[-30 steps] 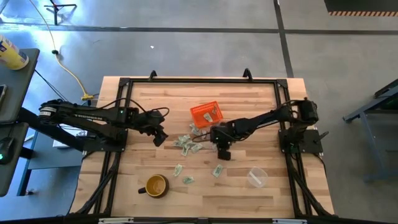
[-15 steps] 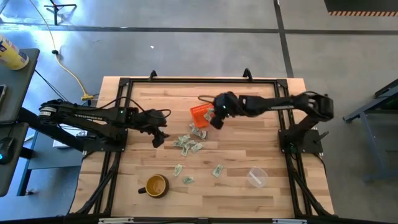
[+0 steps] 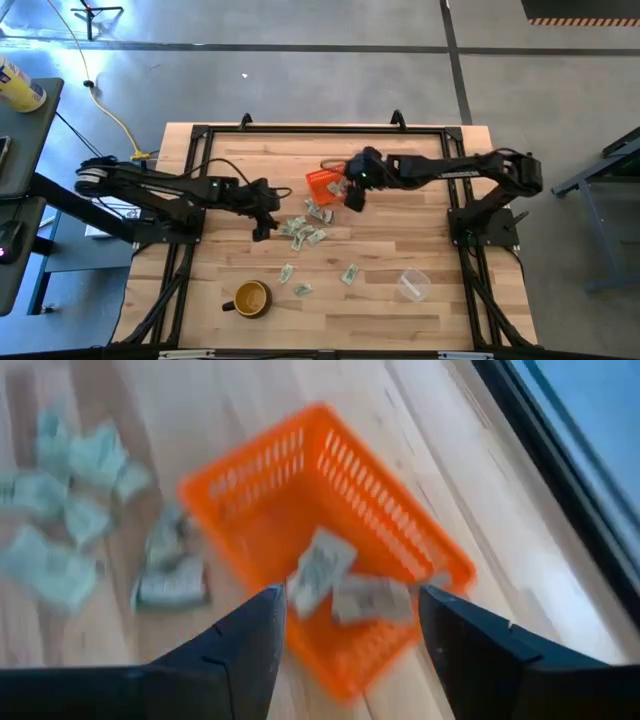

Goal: Pick and place items into bin
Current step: Put the white stevia packet into the orange bin

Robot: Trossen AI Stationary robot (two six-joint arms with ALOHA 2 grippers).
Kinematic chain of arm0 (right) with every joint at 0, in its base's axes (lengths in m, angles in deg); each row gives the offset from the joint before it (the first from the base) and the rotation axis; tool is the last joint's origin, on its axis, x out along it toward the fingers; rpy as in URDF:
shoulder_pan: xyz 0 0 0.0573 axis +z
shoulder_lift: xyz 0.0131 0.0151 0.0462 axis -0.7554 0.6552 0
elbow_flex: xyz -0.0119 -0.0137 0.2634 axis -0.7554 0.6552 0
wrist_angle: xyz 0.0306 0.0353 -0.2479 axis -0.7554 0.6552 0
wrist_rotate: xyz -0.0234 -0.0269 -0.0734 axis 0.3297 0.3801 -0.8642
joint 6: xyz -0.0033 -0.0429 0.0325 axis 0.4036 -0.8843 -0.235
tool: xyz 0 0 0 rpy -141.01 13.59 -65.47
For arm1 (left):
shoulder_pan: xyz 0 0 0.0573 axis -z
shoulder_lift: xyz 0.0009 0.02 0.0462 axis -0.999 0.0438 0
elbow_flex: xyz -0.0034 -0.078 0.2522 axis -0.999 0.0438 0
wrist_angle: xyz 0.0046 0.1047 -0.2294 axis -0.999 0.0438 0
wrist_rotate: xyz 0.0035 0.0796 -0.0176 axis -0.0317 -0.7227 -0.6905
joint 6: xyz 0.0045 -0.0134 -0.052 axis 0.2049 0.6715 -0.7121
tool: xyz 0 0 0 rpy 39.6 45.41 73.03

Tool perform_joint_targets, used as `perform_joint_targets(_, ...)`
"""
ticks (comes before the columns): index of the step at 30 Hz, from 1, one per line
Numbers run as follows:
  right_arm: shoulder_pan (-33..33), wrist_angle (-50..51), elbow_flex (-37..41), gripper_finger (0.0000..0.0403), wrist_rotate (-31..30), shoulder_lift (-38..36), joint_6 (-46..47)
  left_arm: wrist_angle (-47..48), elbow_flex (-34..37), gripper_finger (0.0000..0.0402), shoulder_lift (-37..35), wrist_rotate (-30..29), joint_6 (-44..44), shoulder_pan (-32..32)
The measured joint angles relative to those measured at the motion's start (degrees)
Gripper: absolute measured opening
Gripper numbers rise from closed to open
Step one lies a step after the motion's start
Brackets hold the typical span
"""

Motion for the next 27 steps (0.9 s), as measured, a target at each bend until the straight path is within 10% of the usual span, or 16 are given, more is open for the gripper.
perform_joint_targets(17, 12.28, 20.22, 0.22, 0.019, -8.15, -5.67, 18.98, -23.09, -1.53, 0.0135, 21.31, 11.84, 32.73, -15.72)
perform_joint_targets(27, 14.57, 21.51, 0.48, 0.019, -11.19, -5.67, 25.46, -22.32, -6.16, 0.0168, 27.78, 5.03, 36.96, -13.27)
